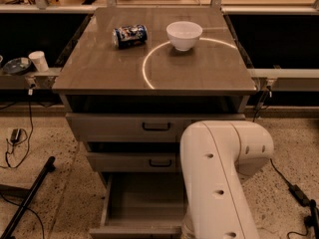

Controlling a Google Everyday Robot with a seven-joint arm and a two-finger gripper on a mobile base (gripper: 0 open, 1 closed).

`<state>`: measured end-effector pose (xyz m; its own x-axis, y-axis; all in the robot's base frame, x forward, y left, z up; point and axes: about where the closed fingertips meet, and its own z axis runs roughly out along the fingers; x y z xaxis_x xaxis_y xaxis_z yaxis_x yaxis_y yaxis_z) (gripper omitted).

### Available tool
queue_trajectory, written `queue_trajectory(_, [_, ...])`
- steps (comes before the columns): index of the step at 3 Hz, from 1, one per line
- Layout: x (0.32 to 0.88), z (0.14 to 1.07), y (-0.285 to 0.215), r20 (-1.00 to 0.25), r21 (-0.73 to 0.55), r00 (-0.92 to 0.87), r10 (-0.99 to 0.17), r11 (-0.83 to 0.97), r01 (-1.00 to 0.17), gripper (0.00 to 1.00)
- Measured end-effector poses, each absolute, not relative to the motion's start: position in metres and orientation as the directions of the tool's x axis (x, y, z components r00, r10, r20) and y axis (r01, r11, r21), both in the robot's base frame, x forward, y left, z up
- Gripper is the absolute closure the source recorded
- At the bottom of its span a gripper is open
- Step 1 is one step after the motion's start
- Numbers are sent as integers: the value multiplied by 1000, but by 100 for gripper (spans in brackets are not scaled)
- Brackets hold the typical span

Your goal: Close bottom drawer

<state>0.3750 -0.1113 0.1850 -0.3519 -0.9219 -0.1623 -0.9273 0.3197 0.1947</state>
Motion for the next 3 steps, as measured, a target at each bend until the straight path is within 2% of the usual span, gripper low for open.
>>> queue_trajectory(2, [375,185,-111,-162,195,-352,-922,320,-927,96])
queue_trajectory(3, [376,184,-107,-173,198,-331,-928,297,-934,100])
